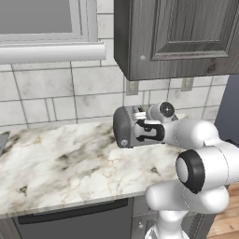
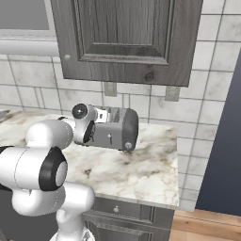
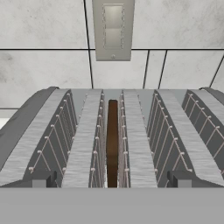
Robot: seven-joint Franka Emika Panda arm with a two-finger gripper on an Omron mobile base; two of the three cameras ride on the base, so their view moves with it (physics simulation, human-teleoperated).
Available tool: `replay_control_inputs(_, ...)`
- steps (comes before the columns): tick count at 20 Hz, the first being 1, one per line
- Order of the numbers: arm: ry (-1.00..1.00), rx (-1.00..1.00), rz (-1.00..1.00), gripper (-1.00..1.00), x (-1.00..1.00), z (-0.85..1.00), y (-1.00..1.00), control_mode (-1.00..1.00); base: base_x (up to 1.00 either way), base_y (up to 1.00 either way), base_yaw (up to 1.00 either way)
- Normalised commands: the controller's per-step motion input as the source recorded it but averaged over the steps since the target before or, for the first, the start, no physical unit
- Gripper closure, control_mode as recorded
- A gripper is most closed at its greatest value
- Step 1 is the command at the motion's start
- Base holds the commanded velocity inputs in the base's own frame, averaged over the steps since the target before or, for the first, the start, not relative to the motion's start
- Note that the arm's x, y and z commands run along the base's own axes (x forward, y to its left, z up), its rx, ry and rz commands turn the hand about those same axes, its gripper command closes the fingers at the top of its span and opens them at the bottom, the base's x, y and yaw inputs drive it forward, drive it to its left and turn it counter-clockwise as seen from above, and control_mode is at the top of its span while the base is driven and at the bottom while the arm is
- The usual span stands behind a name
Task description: Start the toaster. Once the lever pops up, take the bread to the plate on the dining counter.
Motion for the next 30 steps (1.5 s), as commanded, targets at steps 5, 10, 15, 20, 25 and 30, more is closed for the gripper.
replay_control_inputs(5,0.00,0.00,0.00,-1.00,0.00,0.00,0.00,-1.00,0.00,0.00,0.00)
replay_control_inputs(10,0.00,0.00,0.00,-1.00,0.00,0.00,0.00,-1.00,0.00,0.00,0.00)
replay_control_inputs(15,0.00,0.00,0.00,-1.00,0.00,0.00,0.00,-1.00,0.00,0.00,0.00)
replay_control_inputs(20,0.00,0.00,0.00,-1.00,0.00,0.00,0.00,-1.00,0.00,0.00,0.00)
replay_control_inputs(25,0.00,0.00,0.00,-1.00,0.00,0.00,0.00,-1.00,0.00,0.00,0.00)
replay_control_inputs(30,0.00,0.00,0.00,-1.00,0.00,0.00,0.00,-1.00,0.00,0.00,0.00)
